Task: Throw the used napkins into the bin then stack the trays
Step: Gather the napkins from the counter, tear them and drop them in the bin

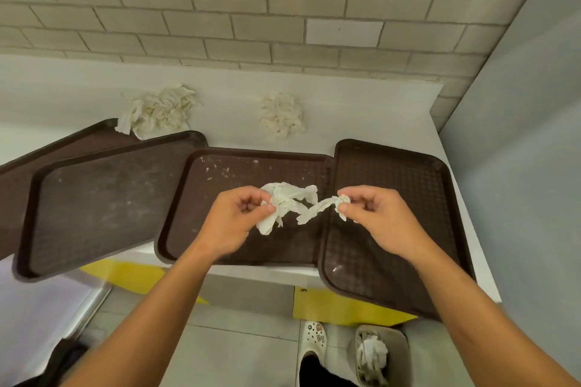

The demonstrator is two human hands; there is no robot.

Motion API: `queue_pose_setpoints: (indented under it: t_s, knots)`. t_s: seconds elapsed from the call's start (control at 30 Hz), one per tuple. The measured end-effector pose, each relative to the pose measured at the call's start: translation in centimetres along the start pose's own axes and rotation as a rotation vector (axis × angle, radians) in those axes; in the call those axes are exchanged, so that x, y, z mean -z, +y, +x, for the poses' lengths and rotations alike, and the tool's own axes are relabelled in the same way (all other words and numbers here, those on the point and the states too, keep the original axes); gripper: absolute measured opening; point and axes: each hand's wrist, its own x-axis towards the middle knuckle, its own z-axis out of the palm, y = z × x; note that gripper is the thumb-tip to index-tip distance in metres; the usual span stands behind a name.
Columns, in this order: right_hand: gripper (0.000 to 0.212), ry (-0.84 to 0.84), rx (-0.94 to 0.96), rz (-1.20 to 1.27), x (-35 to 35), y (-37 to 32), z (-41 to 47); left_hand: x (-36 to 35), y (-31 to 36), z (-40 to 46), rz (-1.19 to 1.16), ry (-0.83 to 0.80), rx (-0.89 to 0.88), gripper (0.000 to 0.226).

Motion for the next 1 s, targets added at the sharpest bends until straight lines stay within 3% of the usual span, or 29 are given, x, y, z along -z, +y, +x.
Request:
queue_pose_setpoints:
  t_s: [0.3, 0.6, 0.77, 1.0]
  knots:
    - [0.02, -0.01, -0.003, 0.087, -3.2, -0.4, -7.8, -0.4, -0.5, -9.0, -0.015, 0.006, 0.005, 0.005]
    - [0.02, -0.054, -0.065, 0.182, -1.7, 1.7, -13.6, -3.5, -3.0, -15.0, -0.032, 0.028, 0.066, 0.007]
    - [0.02, -0.064, -0.117, 0.167, 0.0, 5.2, -16.1, -8.1, -5.1, -17.6, -0.068, 0.048, 0.169, 0.027]
    - [0.021, -0.079, -0.211, 0.14, 2.7, 12.6, -21.5, -17.5, -8.6, -21.4, -0.02, 0.069, 0.25, 0.024]
